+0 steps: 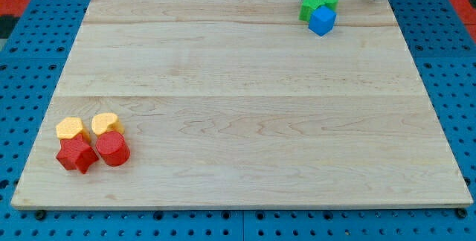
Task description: Separate the blue triangle from the green blocks
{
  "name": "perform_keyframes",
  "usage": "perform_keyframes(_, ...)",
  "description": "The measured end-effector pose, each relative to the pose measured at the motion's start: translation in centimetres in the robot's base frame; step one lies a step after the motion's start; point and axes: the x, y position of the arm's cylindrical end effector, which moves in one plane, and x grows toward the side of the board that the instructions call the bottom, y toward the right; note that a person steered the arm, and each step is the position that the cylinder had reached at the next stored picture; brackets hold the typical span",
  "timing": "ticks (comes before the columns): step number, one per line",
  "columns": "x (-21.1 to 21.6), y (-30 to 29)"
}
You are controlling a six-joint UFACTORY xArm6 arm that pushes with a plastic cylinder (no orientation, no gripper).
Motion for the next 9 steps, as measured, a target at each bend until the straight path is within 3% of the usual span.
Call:
perform_keyframes(1,-0.1,-1.1)
perform_keyframes(4,0.4,-13.5)
perform_keyframes(5,3.8,-17.4)
perform_keyframes(6,3.4,-17.4)
perform_keyframes(7,0.0,-14.9)
perform_keyframes(8,0.1,-20.8)
perform_keyframes(9,0.3,-22.7)
